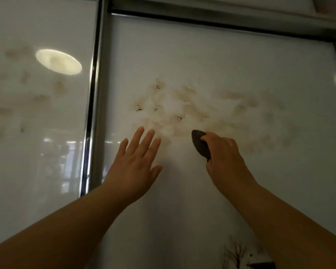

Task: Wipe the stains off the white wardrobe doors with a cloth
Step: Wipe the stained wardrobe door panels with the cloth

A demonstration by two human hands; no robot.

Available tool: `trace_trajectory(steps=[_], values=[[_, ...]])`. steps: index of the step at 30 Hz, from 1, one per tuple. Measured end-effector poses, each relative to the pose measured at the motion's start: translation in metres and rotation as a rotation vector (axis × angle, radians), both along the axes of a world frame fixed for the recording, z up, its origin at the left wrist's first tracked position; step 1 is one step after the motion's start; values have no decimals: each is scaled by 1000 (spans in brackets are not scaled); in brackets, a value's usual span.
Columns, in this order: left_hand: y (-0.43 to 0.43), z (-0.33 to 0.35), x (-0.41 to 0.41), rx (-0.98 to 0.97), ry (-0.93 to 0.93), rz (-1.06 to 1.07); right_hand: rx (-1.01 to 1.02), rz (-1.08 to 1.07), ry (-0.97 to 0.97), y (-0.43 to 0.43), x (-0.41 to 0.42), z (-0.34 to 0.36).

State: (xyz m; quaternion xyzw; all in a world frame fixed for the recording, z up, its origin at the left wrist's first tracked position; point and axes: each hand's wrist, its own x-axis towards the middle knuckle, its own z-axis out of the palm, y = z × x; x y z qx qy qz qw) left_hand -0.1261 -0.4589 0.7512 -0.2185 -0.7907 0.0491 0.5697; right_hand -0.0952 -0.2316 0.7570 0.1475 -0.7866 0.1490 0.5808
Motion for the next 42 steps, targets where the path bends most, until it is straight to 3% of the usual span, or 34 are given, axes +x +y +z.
trace_trajectory(steps=[14,30,32,36,42], values=[[-65,38,-25,-26,127,70,68,91,221,-74,-50,64],[-97,117,-26,76,228,204,155,152,484,-125,-100,177],[-100,122,-27,101,219,204,186,84,421,-132,-104,191],[-106,123,-39,103,225,220,323,-71,68,-148,-115,194],[-106,119,-41,119,206,255,542,-29,36,-138,-111,144]])
